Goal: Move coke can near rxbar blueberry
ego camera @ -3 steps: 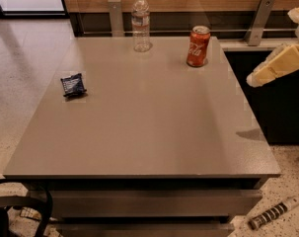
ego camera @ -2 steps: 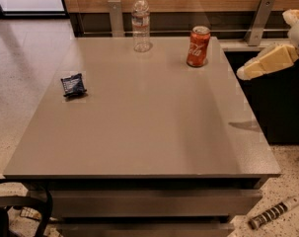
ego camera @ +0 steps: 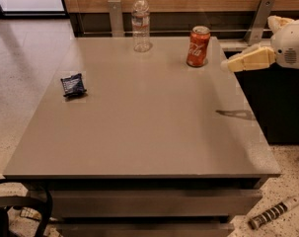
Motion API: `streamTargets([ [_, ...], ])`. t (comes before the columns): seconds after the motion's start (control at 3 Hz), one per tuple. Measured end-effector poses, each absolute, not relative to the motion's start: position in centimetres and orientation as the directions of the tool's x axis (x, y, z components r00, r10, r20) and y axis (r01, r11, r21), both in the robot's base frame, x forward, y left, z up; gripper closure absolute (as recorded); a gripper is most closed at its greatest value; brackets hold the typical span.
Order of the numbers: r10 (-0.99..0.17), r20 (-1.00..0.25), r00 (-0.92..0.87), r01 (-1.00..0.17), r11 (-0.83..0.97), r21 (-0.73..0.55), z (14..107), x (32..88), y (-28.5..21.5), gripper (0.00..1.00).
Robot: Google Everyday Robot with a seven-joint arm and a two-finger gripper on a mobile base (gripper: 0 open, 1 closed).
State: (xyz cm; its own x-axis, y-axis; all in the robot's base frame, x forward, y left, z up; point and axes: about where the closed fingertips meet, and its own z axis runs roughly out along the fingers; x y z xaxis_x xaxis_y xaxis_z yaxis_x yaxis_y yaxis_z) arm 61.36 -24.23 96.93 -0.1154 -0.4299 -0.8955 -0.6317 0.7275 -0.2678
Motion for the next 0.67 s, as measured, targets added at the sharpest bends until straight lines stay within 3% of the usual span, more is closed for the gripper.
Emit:
streamTargets([
  [0.67,-0.394,-0.914,-0.095,-0.625,0.738,-0.254,96.4,63.7,-23.8,0.00],
])
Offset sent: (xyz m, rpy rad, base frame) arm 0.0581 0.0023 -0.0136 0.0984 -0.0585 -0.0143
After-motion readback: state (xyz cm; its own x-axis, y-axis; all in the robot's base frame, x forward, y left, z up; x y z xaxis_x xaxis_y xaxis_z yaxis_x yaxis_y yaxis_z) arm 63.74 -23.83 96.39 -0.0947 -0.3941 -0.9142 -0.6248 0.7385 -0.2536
